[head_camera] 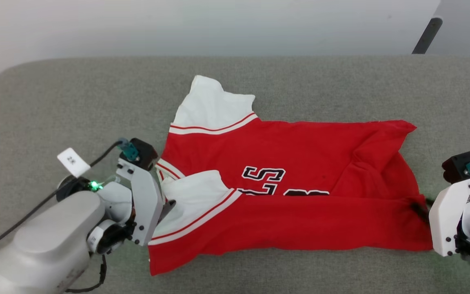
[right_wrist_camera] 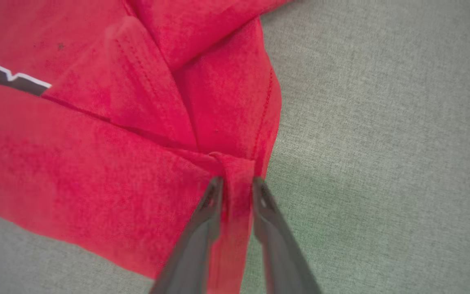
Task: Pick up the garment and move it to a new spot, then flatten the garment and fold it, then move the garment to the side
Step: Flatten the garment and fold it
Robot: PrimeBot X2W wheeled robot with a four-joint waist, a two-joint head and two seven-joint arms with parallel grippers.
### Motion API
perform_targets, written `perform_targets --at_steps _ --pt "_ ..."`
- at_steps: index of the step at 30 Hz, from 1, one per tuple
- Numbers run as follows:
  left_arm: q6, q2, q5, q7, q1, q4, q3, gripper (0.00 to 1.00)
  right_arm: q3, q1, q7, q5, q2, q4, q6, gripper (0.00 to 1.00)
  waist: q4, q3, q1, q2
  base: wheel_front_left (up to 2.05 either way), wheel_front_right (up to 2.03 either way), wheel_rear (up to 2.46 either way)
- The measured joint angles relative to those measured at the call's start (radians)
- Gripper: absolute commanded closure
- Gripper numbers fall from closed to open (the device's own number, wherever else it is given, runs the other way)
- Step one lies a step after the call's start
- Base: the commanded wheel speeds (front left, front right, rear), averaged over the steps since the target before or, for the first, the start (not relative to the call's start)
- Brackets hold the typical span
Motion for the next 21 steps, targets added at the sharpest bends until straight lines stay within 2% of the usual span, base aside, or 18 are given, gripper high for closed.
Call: perform_targets --at_steps 5,11,15,21 --pt "0.008 0.003 -0.017 -0.017 0.008 0.0 0.015 0.0 0.012 -0.008 -0.005 0.01 -0.005 0.007 0.0 0.0 0.002 -0.026 0.0 0.0 0.0 0.0 0.0" --pt "0.054 0.034 -0.019 -0.067 0.035 -0.054 0.042 0.0 -0.006 0.0 -0.042 0.013 -0.016 -0.034 0.0 0.0 0.007 -0.066 0.0 0.0 0.0 0.0 0.0" --pt "0.108 0.064 -0.029 -0.109 0.083 -0.126 0.059 0.0 -0.035 0.037 -0.111 -0.013 -0.022 -0.094 0.0 0.0 0.012 -0.095 0.0 0.0 0.0 0.0 0.0" --pt "0.218 0.135 -0.033 -0.178 0.176 -0.279 0.086 0.0 -0.121 0.102 -0.247 -0.089 -0.015 -0.194 0.0 0.0 0.016 -0.134 0.0 0.0 0.0 0.0 0.0"
